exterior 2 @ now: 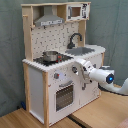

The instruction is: Play with the kitchen

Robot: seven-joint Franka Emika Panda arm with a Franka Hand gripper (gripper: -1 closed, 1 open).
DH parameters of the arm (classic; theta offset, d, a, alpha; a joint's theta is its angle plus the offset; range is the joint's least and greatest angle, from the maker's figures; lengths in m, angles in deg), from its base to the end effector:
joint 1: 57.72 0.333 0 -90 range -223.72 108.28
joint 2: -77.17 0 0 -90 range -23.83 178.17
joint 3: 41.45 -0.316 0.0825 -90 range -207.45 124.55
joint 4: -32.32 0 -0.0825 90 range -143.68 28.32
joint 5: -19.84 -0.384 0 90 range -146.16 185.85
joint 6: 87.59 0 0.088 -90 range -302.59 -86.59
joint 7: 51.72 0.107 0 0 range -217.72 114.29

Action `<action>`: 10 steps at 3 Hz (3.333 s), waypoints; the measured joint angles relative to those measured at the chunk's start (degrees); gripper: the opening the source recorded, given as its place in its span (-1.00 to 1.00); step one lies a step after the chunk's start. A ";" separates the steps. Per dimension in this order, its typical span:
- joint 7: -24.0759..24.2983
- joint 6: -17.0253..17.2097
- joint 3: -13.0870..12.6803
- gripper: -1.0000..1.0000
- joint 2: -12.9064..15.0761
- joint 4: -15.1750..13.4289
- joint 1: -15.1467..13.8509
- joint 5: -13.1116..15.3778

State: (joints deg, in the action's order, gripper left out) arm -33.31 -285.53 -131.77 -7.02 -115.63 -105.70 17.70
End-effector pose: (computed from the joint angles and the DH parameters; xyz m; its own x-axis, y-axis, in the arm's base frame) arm 0.3457 0.3553 0.3379 -0.0093 0.9088 0.4171 0.0680 -0.4155 0.9070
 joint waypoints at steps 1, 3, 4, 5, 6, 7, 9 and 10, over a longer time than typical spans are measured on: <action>6.05 0.00 0.00 -1.00 0.00 0.00 0.01 -0.14; 11.17 0.02 -0.03 1.00 -0.01 -0.06 0.08 -0.20; 2.24 2.69 -0.33 1.00 -0.34 -0.45 3.72 -0.10; 1.07 6.63 -0.33 1.00 -0.34 -1.75 8.07 -0.10; 0.61 10.49 -0.29 1.00 -0.35 -3.20 12.07 -0.10; 0.55 14.34 0.02 1.00 -0.36 -3.86 16.48 -0.10; -2.80 22.54 2.71 1.00 -0.92 -4.76 23.69 -0.10; -3.90 28.33 3.57 1.00 -1.02 -3.49 27.15 0.00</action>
State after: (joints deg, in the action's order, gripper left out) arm -37.21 -257.21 -128.20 -8.04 -119.12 -78.55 17.69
